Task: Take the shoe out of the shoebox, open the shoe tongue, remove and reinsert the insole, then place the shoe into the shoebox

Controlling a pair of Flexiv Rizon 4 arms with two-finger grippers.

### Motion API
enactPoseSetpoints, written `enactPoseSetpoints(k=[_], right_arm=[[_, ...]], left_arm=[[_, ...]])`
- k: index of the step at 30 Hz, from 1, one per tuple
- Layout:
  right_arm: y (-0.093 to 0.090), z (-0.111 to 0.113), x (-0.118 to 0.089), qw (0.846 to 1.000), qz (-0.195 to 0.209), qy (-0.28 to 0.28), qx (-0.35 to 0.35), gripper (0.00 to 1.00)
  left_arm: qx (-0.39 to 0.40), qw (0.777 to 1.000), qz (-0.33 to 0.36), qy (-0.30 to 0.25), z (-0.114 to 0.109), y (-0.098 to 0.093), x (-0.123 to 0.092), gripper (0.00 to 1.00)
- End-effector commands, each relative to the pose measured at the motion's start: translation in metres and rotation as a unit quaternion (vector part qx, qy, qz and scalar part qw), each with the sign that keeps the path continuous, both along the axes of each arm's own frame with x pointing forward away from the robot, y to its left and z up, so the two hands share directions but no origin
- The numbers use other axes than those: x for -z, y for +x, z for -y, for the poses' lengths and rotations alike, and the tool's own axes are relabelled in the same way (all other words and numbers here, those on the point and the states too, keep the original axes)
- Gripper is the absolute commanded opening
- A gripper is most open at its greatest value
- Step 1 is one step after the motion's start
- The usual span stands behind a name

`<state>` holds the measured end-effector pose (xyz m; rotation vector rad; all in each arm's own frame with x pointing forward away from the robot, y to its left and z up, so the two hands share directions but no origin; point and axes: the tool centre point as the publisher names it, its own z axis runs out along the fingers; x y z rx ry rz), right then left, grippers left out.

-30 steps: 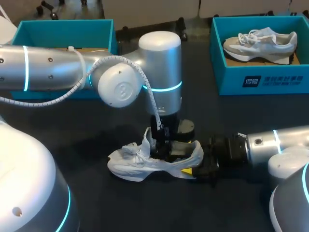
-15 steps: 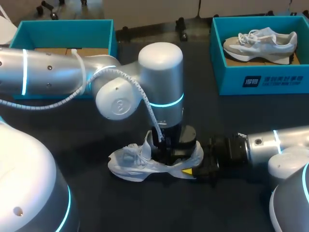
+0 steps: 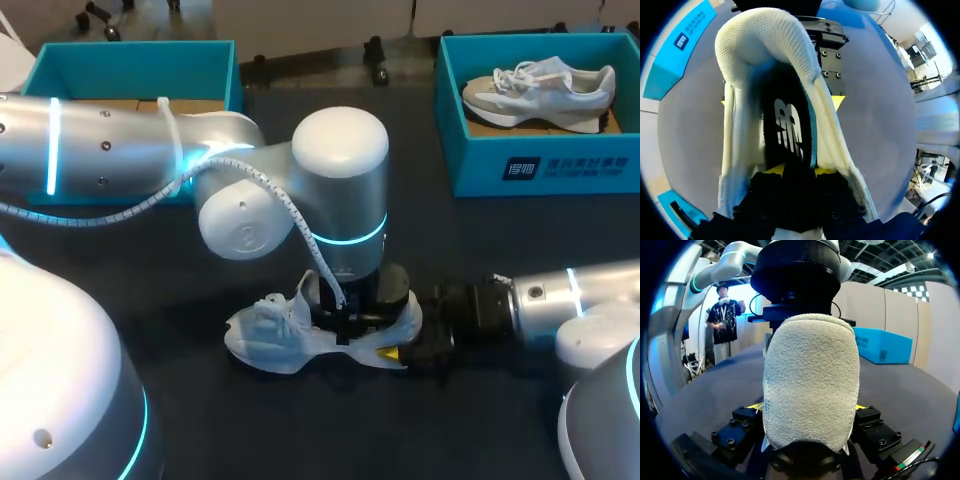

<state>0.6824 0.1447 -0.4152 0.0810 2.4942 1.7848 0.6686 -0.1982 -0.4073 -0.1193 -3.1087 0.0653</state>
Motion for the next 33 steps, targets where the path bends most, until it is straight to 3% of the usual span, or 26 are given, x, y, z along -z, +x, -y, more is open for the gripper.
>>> enactPoseSetpoints(k=[1,12,33], right_arm=[[-0.005,-0.003,-0.001,1.0,0.0,-0.002,-0.001,0.0],[-0.005,-0.003,-0.001,1.0,0.0,-0.002,-0.001,0.0],[-0.005,-0.003,-0.001,1.0,0.0,-0.002,-0.001,0.0]], left_arm=[[-0.01,1.0,0.001,-0.001,0.007,0.021,0.01,0.0],[-0.028,0.999,-0.027,-0.025,-0.006,0.032,-0.007,0.0],[0.003,0.987,-0.123,-0.104,-0.024,0.015,-0.042,0.0]])
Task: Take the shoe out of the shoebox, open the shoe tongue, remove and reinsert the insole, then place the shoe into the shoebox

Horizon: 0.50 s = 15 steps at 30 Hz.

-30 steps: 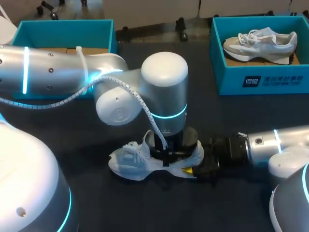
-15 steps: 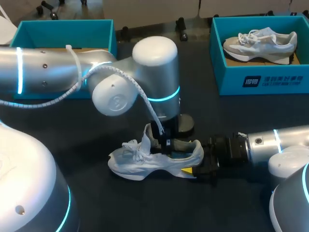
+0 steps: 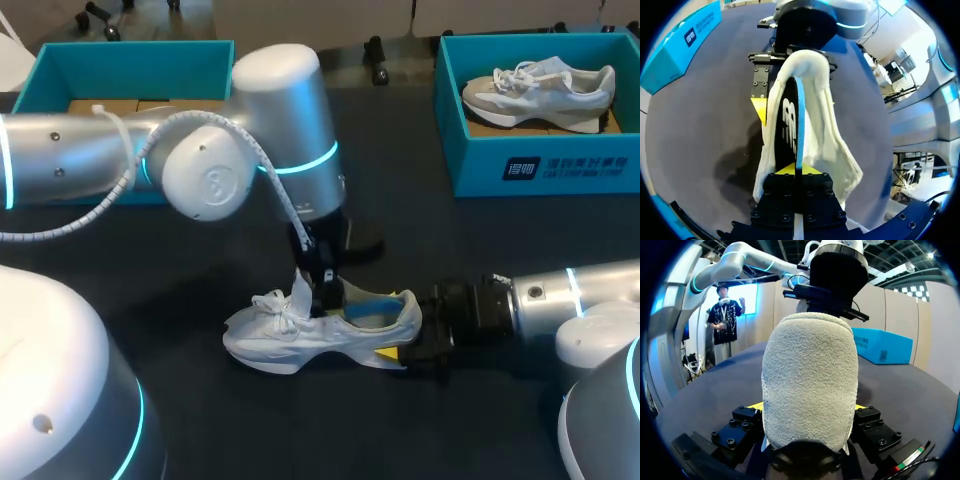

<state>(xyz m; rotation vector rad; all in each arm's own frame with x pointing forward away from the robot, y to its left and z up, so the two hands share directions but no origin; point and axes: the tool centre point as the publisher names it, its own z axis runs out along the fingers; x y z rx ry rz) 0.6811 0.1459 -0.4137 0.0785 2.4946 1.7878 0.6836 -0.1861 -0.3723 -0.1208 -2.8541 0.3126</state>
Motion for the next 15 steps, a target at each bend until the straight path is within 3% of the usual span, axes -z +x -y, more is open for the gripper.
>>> enactPoseSetpoints(k=[1,15], right_arm=[[-0.003,-0.002,0.001,1.0,0.0,-0.003,0.0,0.0],[-0.003,-0.002,0.001,1.0,0.0,-0.003,0.0,0.0]], left_arm=[[-0.005,1.0,-0.006,-0.026,-0.013,-0.001,-0.008,0.0],[-0.021,0.996,-0.03,-0.079,-0.007,-0.007,-0.029,0.0]])
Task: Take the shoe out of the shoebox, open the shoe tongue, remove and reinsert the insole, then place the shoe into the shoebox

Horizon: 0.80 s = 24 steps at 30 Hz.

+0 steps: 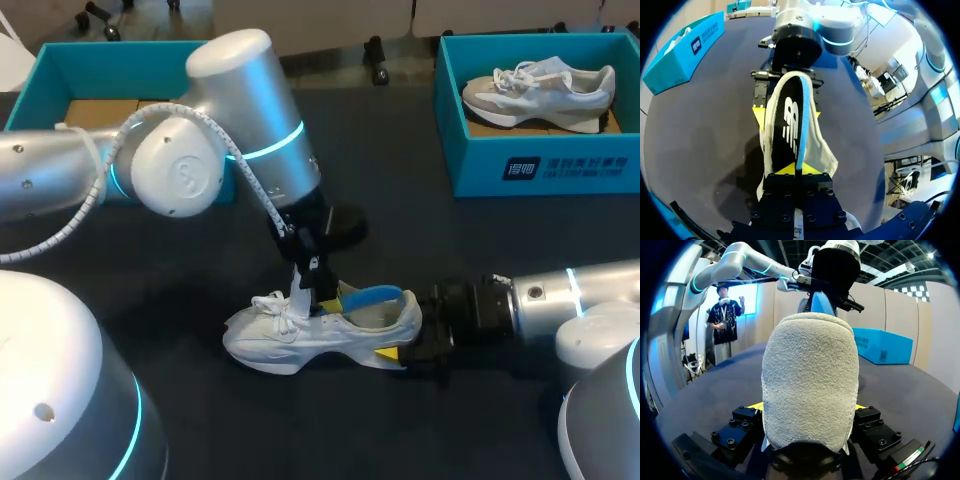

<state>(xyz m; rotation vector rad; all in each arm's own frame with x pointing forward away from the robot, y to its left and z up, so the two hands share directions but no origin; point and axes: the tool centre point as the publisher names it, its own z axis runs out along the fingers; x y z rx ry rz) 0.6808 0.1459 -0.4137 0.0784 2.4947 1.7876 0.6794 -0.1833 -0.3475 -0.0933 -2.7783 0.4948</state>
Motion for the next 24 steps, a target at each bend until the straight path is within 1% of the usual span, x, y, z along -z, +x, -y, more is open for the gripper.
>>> enactPoseSetpoints(k=[1,7,16,19,20,24], right_arm=[[-0.003,-0.002,0.001,1.0,0.0,-0.003,0.0,0.0],[-0.003,-0.002,0.001,1.0,0.0,-0.003,0.0,0.0],[-0.003,-0.002,0.001,1.0,0.0,-0.003,0.0,0.0],[-0.003,-0.002,0.001,1.0,0.0,-0.003,0.0,0.0],[-0.003,-0.002,0.001,1.0,0.0,-0.003,0.0,0.0],[-0.003,-0.002,0.001,1.0,0.0,-0.003,0.0,0.0]], left_arm=[[-0.012,1.0,0.0,-0.02,-0.003,-0.003,-0.005,0.0],[-0.048,0.998,0.005,-0.035,0.009,-0.002,-0.012,0.0],[-0.068,0.996,0.041,-0.039,0.031,-0.005,-0.023,0.0],[-0.077,0.995,0.049,-0.039,0.036,-0.007,-0.024,0.0],[-0.085,0.994,0.061,-0.039,0.038,-0.007,-0.024,0.0],[-0.105,0.991,0.078,-0.034,0.044,-0.005,-0.023,0.0]])
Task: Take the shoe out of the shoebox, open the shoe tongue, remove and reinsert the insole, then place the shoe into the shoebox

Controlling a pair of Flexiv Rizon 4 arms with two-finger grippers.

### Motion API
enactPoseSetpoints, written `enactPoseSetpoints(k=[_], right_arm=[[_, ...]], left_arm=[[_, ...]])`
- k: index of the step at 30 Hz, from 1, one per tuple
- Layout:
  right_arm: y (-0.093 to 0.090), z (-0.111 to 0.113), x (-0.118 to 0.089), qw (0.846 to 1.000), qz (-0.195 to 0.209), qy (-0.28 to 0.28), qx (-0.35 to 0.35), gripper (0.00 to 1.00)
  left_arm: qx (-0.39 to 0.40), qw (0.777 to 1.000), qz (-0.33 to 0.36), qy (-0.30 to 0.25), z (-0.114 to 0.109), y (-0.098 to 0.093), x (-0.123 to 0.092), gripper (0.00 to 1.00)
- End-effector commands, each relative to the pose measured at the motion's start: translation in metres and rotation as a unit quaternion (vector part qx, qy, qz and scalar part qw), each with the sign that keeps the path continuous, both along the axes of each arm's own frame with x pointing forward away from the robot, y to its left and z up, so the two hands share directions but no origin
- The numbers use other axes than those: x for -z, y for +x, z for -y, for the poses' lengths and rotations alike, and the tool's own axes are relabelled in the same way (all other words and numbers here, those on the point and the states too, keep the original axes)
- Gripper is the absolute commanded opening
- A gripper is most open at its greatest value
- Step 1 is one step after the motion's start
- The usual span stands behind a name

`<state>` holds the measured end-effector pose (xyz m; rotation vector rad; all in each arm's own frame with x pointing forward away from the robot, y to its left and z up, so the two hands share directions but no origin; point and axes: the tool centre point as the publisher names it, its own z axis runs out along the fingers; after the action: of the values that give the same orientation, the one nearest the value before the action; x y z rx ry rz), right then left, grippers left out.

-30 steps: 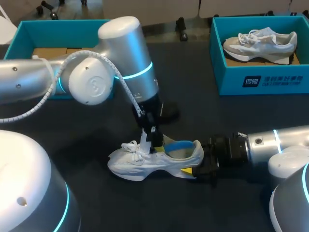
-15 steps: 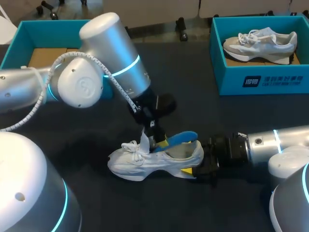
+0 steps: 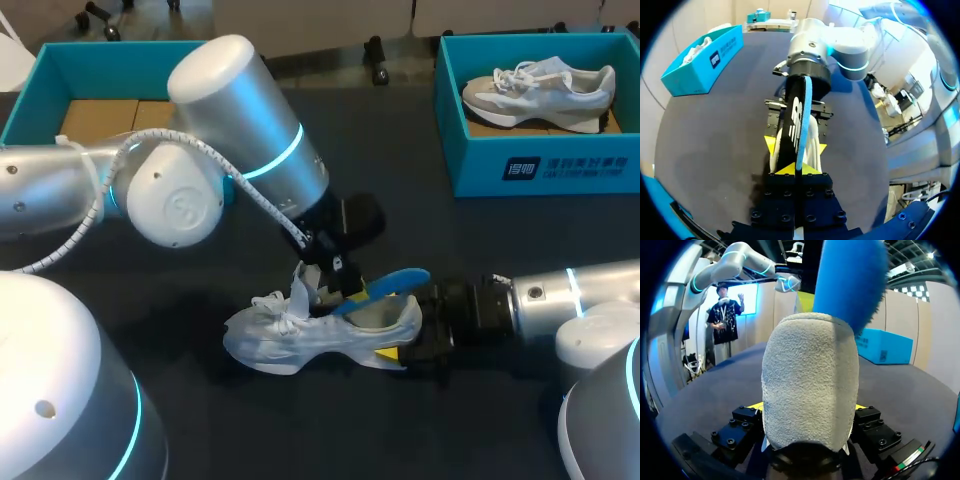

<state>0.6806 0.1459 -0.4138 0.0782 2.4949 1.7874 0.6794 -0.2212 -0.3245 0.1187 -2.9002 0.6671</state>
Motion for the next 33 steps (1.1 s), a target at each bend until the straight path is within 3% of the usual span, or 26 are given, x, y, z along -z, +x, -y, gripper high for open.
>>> enactPoseSetpoints(k=[1,4,9,14,18,27,33], right_arm=[[-0.003,-0.002,0.001,1.0,0.0,-0.003,0.001,0.0],[-0.003,-0.002,0.001,1.0,0.0,-0.003,0.001,0.0],[-0.003,-0.002,0.001,1.0,0.0,-0.003,0.001,0.0],[-0.003,-0.002,0.001,1.0,0.0,-0.003,0.001,0.0],[-0.003,-0.002,0.001,1.0,0.0,-0.003,0.001,0.0],[-0.003,-0.002,0.001,1.0,0.0,-0.003,0.001,0.0],[-0.003,-0.002,0.001,1.0,0.0,-0.003,0.001,0.0]], left_arm=[[-0.023,0.999,0.024,0.007,0.007,-0.004,0.001,0.0],[-0.034,0.999,0.025,0.011,0.01,0.0,0.002,0.0],[-0.04,0.999,0.019,0.016,0.01,0.004,0.003,0.36],[-0.031,0.999,0.013,0.014,0.004,0.002,-0.004,0.49],[-0.015,1.0,0.011,0.016,-0.003,-0.002,-0.011,0.78],[0.01,1.0,0.011,0.024,-0.018,-0.015,-0.029,0.89],[0.003,0.999,0.027,0.031,-0.02,-0.027,-0.041,0.86]])
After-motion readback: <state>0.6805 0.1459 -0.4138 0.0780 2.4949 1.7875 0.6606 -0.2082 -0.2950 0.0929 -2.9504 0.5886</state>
